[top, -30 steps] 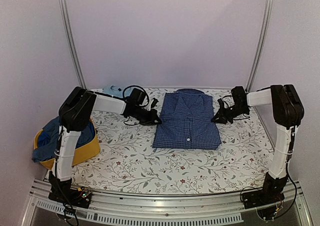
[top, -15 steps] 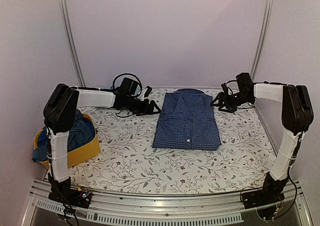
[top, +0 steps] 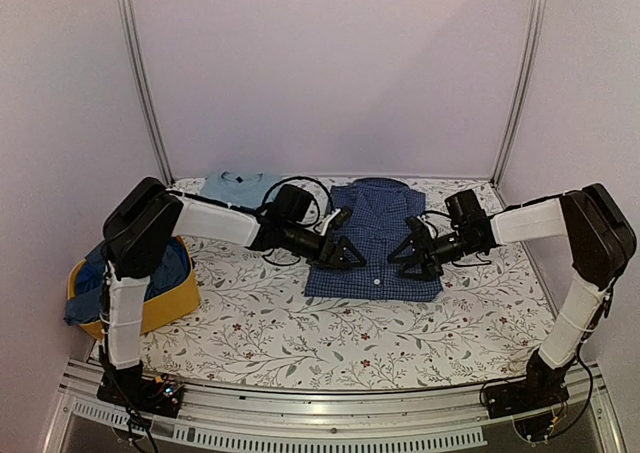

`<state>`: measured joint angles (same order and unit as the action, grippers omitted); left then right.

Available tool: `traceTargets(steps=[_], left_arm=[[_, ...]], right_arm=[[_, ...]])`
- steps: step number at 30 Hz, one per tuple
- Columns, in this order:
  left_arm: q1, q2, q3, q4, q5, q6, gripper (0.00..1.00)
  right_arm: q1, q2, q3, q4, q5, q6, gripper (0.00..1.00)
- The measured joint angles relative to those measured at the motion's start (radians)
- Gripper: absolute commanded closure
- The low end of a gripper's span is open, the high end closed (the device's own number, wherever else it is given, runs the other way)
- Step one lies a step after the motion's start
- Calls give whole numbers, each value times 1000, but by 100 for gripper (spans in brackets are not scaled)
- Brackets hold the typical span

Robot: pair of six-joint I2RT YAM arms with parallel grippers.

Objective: Fold and stack the mixed laundry pile
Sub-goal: Smooth out the 2/3-rectangle-folded shirt at the center of the board, then adjust the bundle of staple boxes at the corner of the board.

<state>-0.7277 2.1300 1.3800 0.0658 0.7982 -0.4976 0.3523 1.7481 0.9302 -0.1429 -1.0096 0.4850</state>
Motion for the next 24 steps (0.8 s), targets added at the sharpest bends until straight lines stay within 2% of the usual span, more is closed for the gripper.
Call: traceTargets(steps=[5,13,16,24], left_arm=[[22,138,24,71,16,-76,23],[65,82,43,40,-28,-59,23],[106,53,43,16,-50,-42,23],[205,37,65,-55,-100,3,22]], right_arm=[[-29,185,65,35,5,11,46],[-40,244,312,-41,40,-27,57],[-40,275,401,-67,56,-48,58],[-38,365,472,-232,154,-113,58]])
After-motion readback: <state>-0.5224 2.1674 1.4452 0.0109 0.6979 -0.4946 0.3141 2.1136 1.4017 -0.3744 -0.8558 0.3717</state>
